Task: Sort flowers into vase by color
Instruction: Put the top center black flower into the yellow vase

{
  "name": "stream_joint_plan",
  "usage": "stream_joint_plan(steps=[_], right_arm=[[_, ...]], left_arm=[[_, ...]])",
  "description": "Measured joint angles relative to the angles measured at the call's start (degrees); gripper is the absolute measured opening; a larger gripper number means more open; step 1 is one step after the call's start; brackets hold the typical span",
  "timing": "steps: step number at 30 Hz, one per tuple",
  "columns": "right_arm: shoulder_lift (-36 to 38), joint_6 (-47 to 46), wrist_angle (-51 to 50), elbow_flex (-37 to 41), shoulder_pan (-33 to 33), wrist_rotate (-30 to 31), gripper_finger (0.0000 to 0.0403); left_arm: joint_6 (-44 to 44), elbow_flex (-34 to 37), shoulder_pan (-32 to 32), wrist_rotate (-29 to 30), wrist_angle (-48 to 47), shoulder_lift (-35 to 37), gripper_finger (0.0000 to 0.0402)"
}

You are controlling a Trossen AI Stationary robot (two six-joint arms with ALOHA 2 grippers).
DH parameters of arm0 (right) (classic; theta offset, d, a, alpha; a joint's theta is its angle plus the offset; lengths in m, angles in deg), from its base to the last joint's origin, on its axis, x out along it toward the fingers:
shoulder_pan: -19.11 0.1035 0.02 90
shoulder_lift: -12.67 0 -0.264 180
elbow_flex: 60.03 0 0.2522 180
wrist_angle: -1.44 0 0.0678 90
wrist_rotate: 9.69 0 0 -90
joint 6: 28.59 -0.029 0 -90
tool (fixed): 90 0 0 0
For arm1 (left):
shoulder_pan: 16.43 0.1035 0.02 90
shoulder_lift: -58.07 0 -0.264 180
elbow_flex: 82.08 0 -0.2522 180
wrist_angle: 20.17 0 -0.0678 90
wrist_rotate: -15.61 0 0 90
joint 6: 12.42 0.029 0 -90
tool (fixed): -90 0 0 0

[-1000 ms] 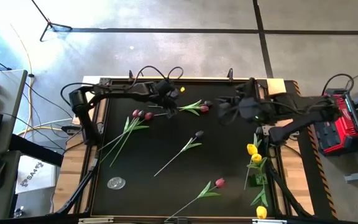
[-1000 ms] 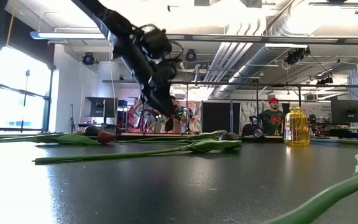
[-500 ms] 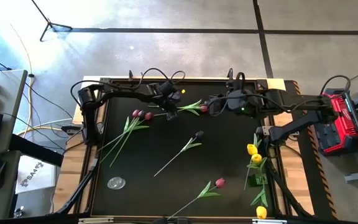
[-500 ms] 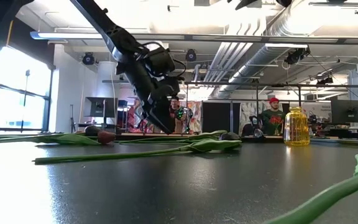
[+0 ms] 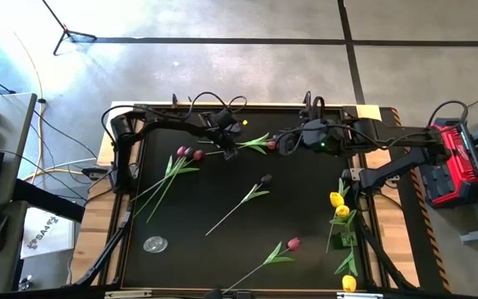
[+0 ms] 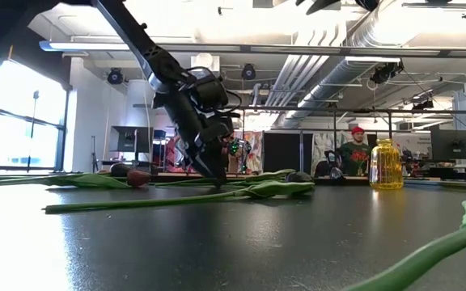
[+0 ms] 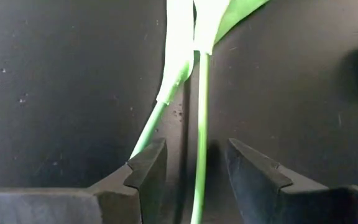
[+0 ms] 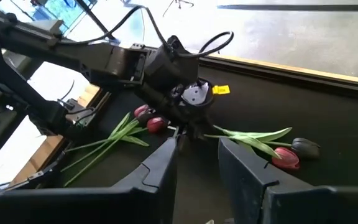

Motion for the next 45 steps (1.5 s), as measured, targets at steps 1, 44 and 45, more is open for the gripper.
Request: stream_joint_plan(steps=[1,44,45], right_arm=[[0.0,0.36,-0.22,0.0,0.0,-0.39,0.0106],[-0.85,1.04,-11.89,0.0,2.9,-0.81,0.0106],[-0.85,1.02,-12.53,0.0,2.71,-0.33,0.0106]], left_arm=[[0.04,-0.07,-0.03,0.0,-0.08,-0.24,0.0154],[-9.05,-3.45,-2.27,1.24,-0.25,8.82,0.0],[-9.07,-3.1,-2.27,1.25,0.38,10.24,0.0]])
